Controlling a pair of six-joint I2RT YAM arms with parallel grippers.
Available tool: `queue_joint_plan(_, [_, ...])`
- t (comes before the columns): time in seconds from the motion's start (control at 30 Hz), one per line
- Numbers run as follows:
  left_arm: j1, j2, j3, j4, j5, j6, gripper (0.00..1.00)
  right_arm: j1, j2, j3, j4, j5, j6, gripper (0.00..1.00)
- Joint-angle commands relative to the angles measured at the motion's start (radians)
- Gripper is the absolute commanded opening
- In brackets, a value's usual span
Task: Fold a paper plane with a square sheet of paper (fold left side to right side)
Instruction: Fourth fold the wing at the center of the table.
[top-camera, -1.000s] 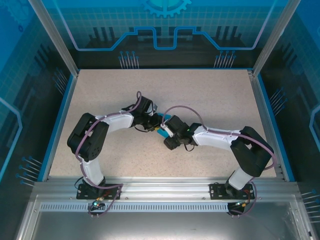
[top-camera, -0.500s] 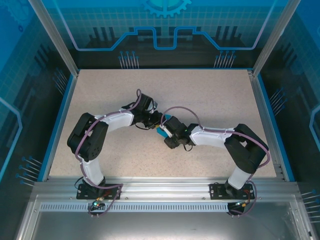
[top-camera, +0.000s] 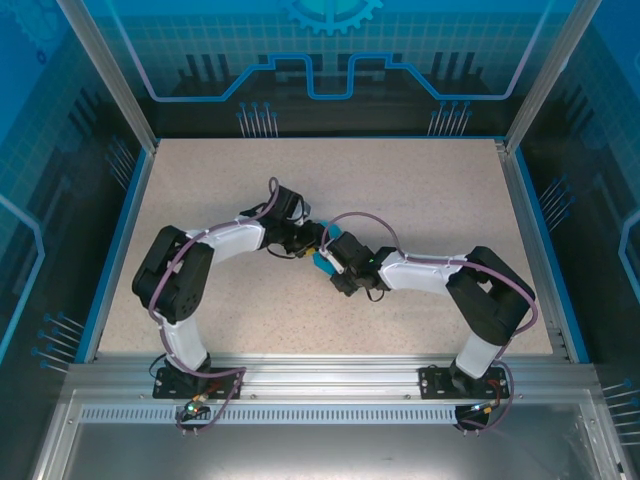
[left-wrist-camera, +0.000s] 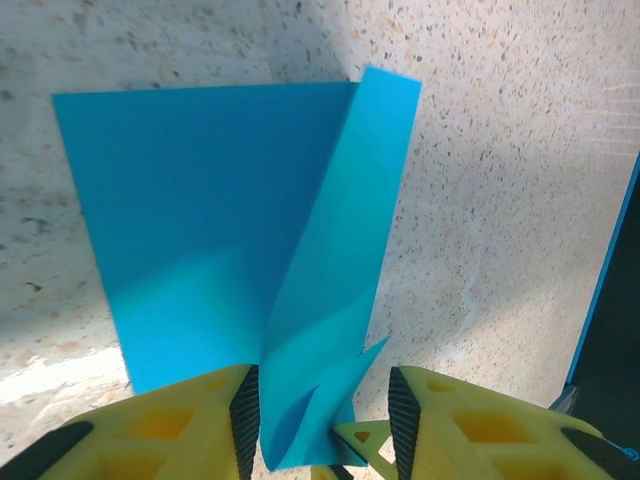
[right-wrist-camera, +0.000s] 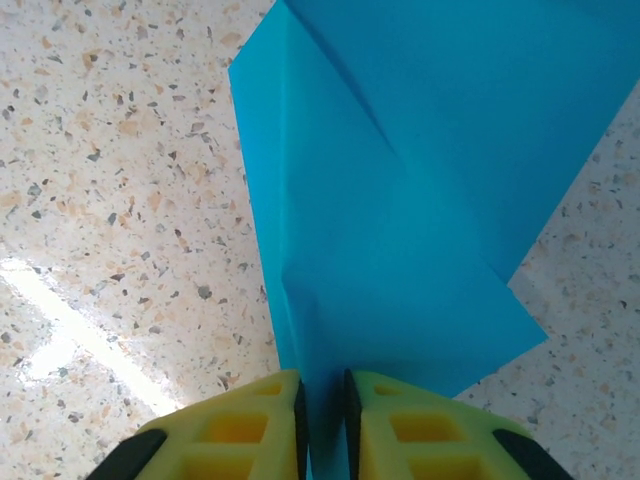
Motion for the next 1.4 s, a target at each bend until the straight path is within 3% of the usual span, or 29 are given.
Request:
queue_joint_plan(0.0, [0.026,-0.052,-0.016,-0.031,0.001,0.016,0.46,-0.016,0.016,-0.013,0.019,-0.016,0.008,0.16])
queue_joint_plan(0.23, [0.077,-0.12,-0.048,-0.052,-0.002,0.041,0.61,-0.032,0.006,-0.029,0.035,-0.059,0.03,0.14])
queue_joint_plan(0.47, [0.101,-0.199,-0.129,-0.039,0.0,0.041,0.64,-0.084,-0.024,-0.081,0.08,-0.162,0.074,0.12])
queue_joint_plan(0.9, [0.008,-0.15,-0.237,0.098,0.028,-0.036,0.45,-0.229,-0.094,-0.175,0.176,-0.39,0.141,0.11])
queue_joint_plan(1.37, [-0.06,-0.004,-0.1,0.115,0.046,-0.047,0.35,-0.287,-0.035,-0.128,0.177,-0.523,0.157,0.11])
